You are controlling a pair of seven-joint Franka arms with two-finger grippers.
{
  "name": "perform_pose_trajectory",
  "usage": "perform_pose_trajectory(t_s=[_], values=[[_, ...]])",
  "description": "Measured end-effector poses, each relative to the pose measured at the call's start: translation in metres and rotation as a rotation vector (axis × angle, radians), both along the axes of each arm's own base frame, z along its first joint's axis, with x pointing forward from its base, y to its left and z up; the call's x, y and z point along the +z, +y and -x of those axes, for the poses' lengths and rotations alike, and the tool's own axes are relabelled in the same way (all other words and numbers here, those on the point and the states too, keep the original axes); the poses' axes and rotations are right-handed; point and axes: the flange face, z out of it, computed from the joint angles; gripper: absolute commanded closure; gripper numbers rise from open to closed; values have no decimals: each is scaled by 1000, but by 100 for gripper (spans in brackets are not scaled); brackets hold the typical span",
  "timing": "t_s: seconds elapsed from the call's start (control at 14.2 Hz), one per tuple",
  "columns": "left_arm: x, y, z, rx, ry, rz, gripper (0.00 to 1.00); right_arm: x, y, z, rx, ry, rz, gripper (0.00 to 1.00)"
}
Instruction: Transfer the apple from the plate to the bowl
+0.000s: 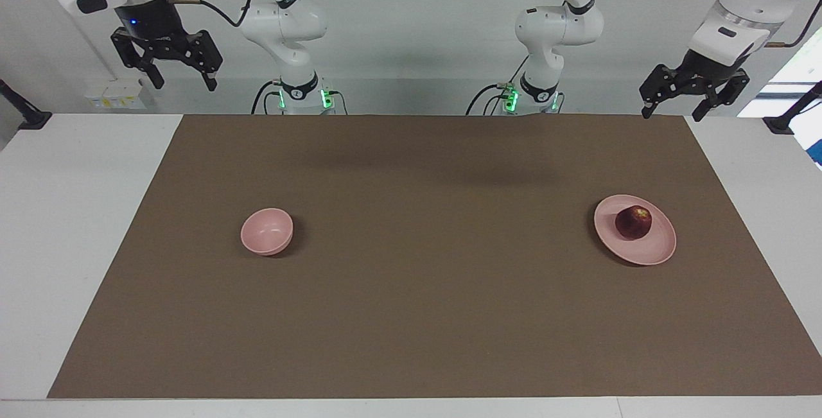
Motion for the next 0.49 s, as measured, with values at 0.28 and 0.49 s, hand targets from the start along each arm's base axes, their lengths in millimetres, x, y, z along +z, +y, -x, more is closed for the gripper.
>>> perform_pose_trajectory(t_s=[0.28,0.49], values=[[-2,-1,-4,-8,-26,0,0,0,0,0,0,0,0,0],[-25,4,-16,-47,-73,-2,0,0,0,0,0,0,0,0]])
